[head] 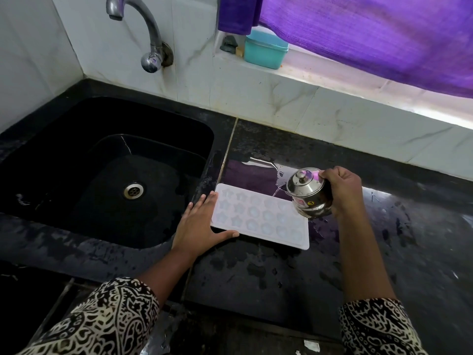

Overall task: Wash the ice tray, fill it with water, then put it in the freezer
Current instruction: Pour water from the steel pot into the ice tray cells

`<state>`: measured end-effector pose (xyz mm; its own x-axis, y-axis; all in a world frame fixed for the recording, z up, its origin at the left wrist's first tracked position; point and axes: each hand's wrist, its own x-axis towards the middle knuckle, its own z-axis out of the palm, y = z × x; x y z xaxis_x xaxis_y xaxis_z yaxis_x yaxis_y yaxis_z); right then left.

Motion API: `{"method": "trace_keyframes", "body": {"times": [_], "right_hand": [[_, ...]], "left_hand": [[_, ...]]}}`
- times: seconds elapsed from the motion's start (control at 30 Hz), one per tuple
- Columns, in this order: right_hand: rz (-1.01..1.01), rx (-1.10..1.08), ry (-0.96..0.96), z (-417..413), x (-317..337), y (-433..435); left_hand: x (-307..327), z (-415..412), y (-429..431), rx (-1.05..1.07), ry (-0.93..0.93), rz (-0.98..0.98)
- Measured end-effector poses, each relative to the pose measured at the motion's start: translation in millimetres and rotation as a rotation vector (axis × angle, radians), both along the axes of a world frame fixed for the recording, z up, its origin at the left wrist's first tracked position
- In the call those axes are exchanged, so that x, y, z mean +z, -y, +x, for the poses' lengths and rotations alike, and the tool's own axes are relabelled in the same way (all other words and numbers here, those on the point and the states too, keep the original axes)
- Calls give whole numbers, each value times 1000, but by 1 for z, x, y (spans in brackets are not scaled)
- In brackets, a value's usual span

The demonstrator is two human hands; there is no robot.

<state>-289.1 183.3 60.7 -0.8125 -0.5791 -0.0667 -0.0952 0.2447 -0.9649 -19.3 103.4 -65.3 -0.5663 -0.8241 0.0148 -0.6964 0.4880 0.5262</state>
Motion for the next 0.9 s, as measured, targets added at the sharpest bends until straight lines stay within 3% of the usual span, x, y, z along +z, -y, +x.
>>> {"method": "trace_keyframes", "body": {"times": [0.27, 0.53, 0.9], "right_hand": [[-87, -59, 186, 3, 6, -5], [-111, -108, 194, -6, 0, -16], [-3, -85, -30, -10, -1, -30]], "left_hand": [[-1, 0, 2, -7, 11, -1], [0, 0, 1, -8, 19, -2], [0, 0, 1, -9, 28, 0]]}}
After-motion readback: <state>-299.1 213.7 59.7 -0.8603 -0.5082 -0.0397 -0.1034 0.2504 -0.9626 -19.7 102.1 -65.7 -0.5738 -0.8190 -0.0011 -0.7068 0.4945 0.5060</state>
